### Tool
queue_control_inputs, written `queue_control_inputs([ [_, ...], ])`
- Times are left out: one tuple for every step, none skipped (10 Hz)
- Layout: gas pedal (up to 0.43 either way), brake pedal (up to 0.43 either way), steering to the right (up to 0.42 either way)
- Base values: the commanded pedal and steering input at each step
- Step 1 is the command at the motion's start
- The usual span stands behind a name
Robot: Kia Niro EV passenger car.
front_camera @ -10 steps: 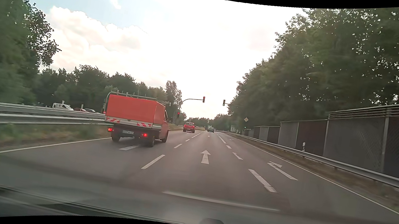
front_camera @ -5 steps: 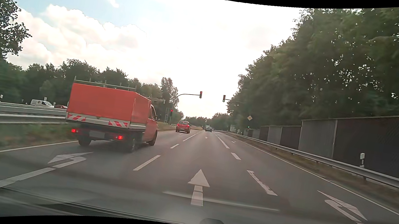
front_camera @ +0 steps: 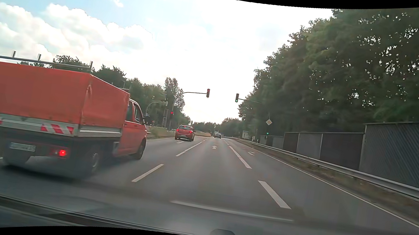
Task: Follow the waypoints while adhering to traffic rules and regulations
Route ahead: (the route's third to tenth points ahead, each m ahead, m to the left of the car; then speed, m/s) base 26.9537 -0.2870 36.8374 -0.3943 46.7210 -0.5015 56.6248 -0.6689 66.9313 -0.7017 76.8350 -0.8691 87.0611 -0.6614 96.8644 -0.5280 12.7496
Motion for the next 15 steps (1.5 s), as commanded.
queue_control_inputs([
  [0.169, 0.0, 0.001],
  [0.169, 0.0, 0.001],
  [0.169, 0.0, 0.001],
  [0.169, 0.0, 0.0],
  [0.169, 0.0, 0.0],
  [0.169, 0.0, 0.0],
  [0.169, 0.0, -0.001],
  [0.169, 0.0, -0.002],
  [0.177, 0.0, -0.002],
  [0.177, 0.0, -0.003],
  [0.177, 0.0, -0.004],
  [0.177, 0.0, -0.004],
  [0.177, 0.0, -0.004],
  [0.177, 0.0, -0.004],
  [0.177, 0.0, -0.004],
])
